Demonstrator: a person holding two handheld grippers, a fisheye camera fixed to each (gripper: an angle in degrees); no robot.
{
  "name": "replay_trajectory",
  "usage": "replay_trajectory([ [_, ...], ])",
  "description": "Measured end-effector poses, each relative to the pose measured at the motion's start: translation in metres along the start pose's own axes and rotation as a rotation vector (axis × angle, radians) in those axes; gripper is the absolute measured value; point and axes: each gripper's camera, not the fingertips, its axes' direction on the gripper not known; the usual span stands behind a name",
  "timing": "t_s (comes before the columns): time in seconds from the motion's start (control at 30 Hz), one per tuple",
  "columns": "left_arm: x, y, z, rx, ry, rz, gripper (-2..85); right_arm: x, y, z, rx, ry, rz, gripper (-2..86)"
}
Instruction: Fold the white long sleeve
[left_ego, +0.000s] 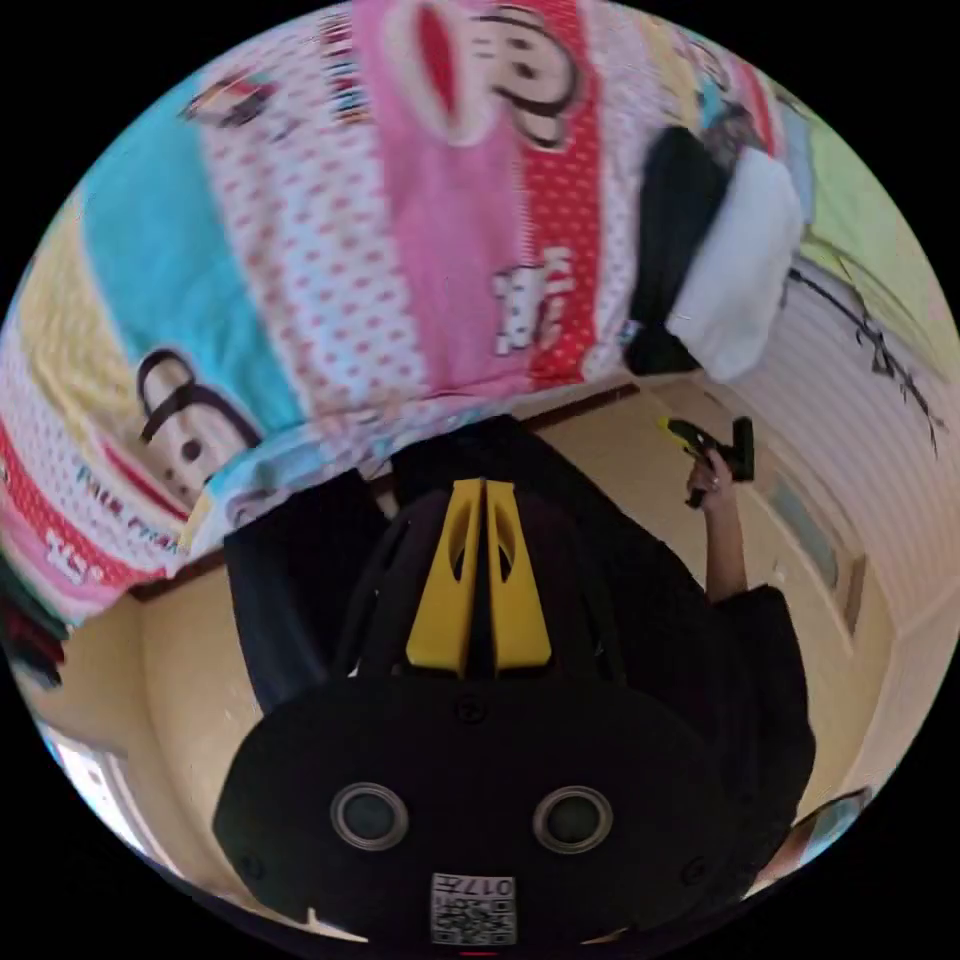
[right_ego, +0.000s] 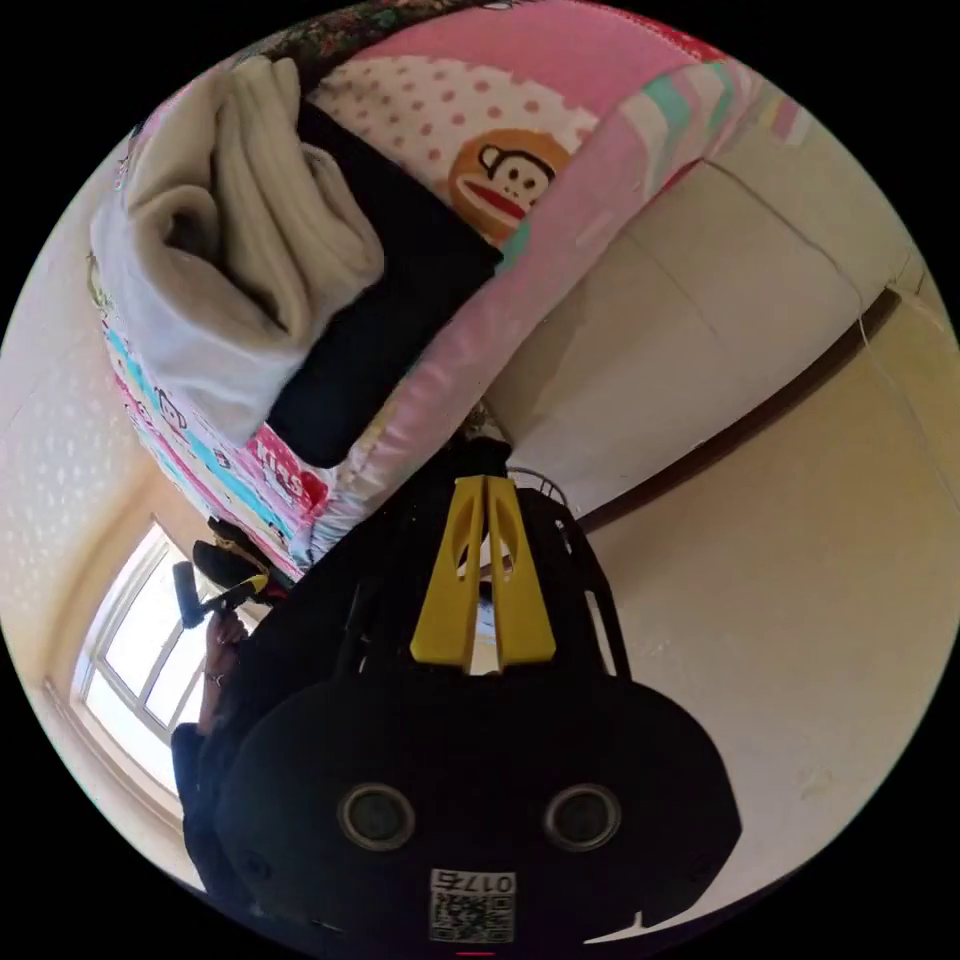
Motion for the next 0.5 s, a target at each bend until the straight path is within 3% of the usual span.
replay_trajectory([
  [0.1,-0.12,0.054,-0.006,-0.036,0.187,-0.41,-0.9,0.025,0.015,0.103,-0.32,0.016,0.101,0.6],
  [0.17,-0.163,0.097,0.004,-0.037,0.353,-0.513,-0.9,0.028,0.036,0.166,-0.59,0.07,0.101,0.5],
  [0.23,-0.185,0.134,0.014,0.009,0.465,-0.536,-1.0,0.016,0.068,0.223,-0.837,0.257,0.023,0.5],
  [0.37,-0.201,0.192,0.058,0.178,0.627,-0.574,-0.9,-0.024,0.094,0.266,-1.032,0.53,-0.167,0.6],
  [0.5,-0.202,0.228,0.13,0.391,0.748,-0.757,-0.7,-0.076,0.074,0.274,-1.142,0.786,-0.329,0.7],
])
